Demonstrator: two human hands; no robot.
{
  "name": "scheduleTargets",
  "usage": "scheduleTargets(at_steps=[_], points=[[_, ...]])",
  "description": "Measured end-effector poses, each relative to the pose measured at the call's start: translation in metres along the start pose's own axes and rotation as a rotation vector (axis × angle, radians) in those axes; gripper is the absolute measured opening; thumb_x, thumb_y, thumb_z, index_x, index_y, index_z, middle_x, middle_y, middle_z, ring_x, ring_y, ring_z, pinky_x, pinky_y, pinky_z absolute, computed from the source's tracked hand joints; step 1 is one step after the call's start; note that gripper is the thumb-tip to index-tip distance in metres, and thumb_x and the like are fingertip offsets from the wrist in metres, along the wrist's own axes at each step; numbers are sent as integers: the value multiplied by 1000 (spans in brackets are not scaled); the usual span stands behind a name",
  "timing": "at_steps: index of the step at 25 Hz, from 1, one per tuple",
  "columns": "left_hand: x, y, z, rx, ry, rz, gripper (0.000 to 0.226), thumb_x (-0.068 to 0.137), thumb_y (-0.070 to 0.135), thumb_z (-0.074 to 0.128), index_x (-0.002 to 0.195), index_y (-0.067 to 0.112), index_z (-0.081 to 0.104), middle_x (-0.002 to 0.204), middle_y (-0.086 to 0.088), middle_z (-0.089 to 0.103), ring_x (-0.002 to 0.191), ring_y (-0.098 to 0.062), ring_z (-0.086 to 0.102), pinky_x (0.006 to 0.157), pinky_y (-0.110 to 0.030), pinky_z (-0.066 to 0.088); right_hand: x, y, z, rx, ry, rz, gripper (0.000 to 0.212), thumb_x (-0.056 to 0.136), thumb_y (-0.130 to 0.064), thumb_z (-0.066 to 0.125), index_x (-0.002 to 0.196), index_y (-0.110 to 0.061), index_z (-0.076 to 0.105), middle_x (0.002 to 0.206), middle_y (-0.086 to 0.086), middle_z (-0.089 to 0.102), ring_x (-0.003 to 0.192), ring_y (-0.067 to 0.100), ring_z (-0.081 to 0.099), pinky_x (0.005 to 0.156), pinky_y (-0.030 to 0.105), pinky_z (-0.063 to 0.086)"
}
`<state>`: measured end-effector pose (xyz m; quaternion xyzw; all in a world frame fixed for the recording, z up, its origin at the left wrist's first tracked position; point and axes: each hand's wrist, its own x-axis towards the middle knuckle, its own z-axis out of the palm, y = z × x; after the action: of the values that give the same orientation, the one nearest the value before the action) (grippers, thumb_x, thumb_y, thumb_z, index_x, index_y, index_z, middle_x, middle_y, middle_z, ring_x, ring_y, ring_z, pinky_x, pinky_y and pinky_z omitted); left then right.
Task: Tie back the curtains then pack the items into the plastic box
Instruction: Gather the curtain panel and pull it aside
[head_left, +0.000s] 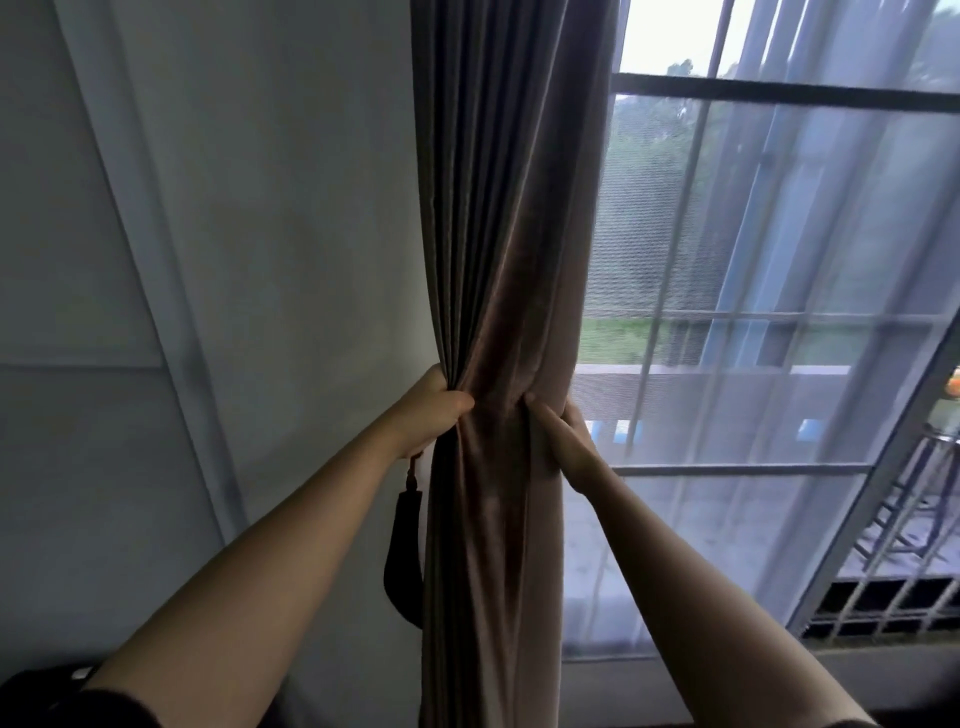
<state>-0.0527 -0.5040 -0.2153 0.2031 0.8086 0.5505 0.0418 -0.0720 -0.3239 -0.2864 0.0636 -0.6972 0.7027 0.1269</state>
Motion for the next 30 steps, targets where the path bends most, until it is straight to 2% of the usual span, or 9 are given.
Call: scheduleTargets(at_steps=[5,7,10,14,17,20,24,27,30], points=[[11,-7,-1,-35,35,12,45,84,-13,43,94,27,61,94,0,63,88,-14,62,72,-19,53,-18,9,-2,-131,71,-122,21,87,-23,65,104,-30,56,98,-6,67,91,5,64,80,25,54],[11,-9,2,-40,43,21,42,84,-12,44,99,23,63,96,1,64,90,-14,62,77,-20,52,-17,10,-1,-243,211,-159,23,81,-24,73,99,-24,59,91,-7,68,83,3,64,74,23,52],[13,-8,10,-37,39,35,35,85,-6,50,111,13,63,100,-2,66,96,-16,63,80,-22,53,-12,12,14,-431,308,-220,28,86,-18,64,110,-5,56,101,8,65,91,22,62,75,29,48],[21,-11,15,0,53,30,51,83,5,48,133,16,50,121,-4,62,114,-17,57,103,-37,46,-21,30,30,-556,2,-282,81,73,-16,48,146,-4,16,142,14,33,130,25,32,110,43,32],[25,-8,15,11,11,14,53,83,0,47,134,14,48,116,-2,62,111,-15,58,99,-34,47,-25,29,30,-466,-227,-249,110,59,-41,59,150,-20,-1,155,9,7,144,24,9,116,47,19],[27,-7,15,-64,-55,-24,58,75,-6,46,131,9,48,107,-3,65,105,-17,61,88,-27,49,-31,25,37,-353,-231,-232,123,56,-45,81,145,-42,-5,159,-3,-7,147,14,5,118,45,22],[28,2,29,-241,-9,-130,52,68,1,50,119,4,50,92,-11,61,88,-25,61,78,-31,50,-41,37,57,-342,-21,-97,136,47,-52,84,149,-26,-2,158,-2,10,139,9,30,112,33,35],[23,10,43,-289,27,-191,34,67,4,52,101,2,49,83,-14,53,79,-28,54,76,-35,47,-42,42,60,-364,73,-63,115,51,-44,84,144,-28,19,144,-2,44,121,10,52,99,36,48],[36,-1,50,-232,71,-211,79,64,20,63,136,7,33,131,-20,49,115,-32,53,99,-37,45,-44,38,62,-320,117,-33,91,56,-39,80,135,-30,36,113,-9,63,102,9,61,89,34,52]])
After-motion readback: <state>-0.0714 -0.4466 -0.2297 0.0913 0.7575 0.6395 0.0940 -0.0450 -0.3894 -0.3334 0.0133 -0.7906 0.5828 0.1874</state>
